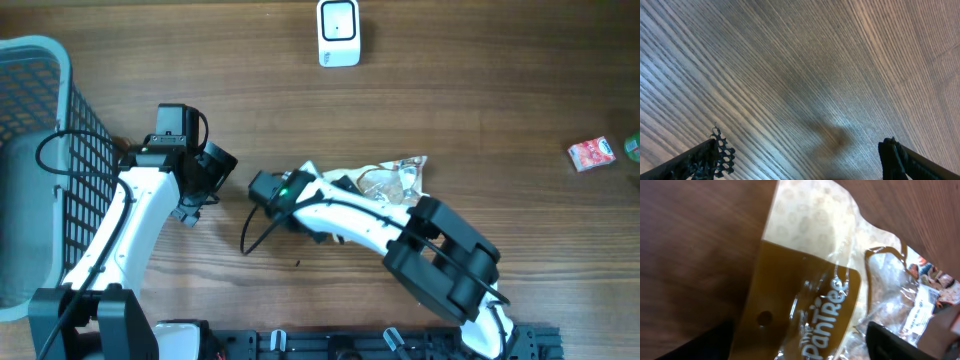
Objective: Scan the item barcode
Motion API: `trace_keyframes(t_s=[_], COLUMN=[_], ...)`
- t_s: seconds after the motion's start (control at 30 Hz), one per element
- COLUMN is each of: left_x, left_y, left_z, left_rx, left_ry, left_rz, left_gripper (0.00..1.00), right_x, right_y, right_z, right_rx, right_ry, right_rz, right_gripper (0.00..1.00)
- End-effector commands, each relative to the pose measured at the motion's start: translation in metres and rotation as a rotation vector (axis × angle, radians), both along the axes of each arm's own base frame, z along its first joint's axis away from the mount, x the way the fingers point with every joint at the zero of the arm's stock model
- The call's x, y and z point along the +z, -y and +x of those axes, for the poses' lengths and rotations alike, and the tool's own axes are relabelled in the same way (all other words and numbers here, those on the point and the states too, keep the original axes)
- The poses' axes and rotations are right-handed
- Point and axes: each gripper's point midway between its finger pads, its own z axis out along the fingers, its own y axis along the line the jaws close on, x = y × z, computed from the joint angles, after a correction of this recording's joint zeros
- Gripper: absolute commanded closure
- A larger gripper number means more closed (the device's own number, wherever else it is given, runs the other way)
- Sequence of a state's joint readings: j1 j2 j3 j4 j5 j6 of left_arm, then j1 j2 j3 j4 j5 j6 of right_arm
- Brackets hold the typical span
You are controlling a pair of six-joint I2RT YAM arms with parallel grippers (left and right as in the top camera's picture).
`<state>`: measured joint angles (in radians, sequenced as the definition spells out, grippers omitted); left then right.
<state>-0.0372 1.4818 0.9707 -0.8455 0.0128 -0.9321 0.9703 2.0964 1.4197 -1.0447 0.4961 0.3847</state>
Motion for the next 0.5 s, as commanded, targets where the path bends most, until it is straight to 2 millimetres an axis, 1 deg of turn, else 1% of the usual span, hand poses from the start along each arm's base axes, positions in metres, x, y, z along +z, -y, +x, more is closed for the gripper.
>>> trace_keyframes(t_s=[0.0,0.03,0.1,0.17,0.2,0.23,0.27,0.3,0.33,0.37,0.4,0.43,0.47], left_x=[0.004,0.004,0.004,0.004,0.004,0.004,0.004,0.004,0.003,0.003,0.003,0.003,0.005], left_y=[-0.003,-0.003,-0.003,-0.003,-0.003,-0.003,-0.003,-0.003,-0.003,-0.003,-0.002,0.001,0.009], left_z=[0.002,0.002,0.002,0.002,0.002,0.002,0.001,0.001,0.0,-0.001,-0.001,0.0,0.003], left_rx=[0.001,0.001,0.002,0.002,0.002,0.002,0.002,0.001,0.001,0.001,-0.004,-0.033,-0.102], left_ry=[0.009,0.009,0.01,0.01,0.01,0.009,0.006,0.004,0.001,-0.002,-0.002,0.002,0.018], left_rz=[0.001,0.001,0.001,0.001,0.001,0.001,0.001,0.001,0.001,0.001,-0.004,-0.014,-0.043], left_gripper=[0.0,0.0,0.0,0.0,0.0,0.0,0.0,0.0,0.0,0.0,0.0,0.0,0.0], right_x=[-0.039,-0.04,-0.038,-0.018,0.002,0.028,0.054,0.079,0.108,0.133,0.151,0.159,0.163], right_y=[0.019,0.024,0.034,0.031,0.023,0.014,0.01,0.01,0.021,0.041,0.07,0.088,0.108], right_z=[-0.003,0.001,0.011,0.024,0.032,0.041,0.048,0.054,0.063,0.072,0.078,0.079,0.079], right_rx=[-0.069,-0.099,-0.158,-0.203,-0.219,-0.217,-0.213,-0.217,-0.252,-0.31,-0.395,-0.451,-0.519], right_ry=[-0.173,-0.183,-0.169,-0.13,-0.105,-0.07,-0.029,0.014,0.066,0.107,0.133,0.121,0.094], right_rz=[0.047,0.061,0.077,0.126,0.178,0.236,0.28,0.314,0.352,0.388,0.421,0.455,0.493], right_gripper=[0.79,0.95,0.95,0.96,0.96,0.95,0.95,0.95,0.75,0.51,0.32,0.23,0.13])
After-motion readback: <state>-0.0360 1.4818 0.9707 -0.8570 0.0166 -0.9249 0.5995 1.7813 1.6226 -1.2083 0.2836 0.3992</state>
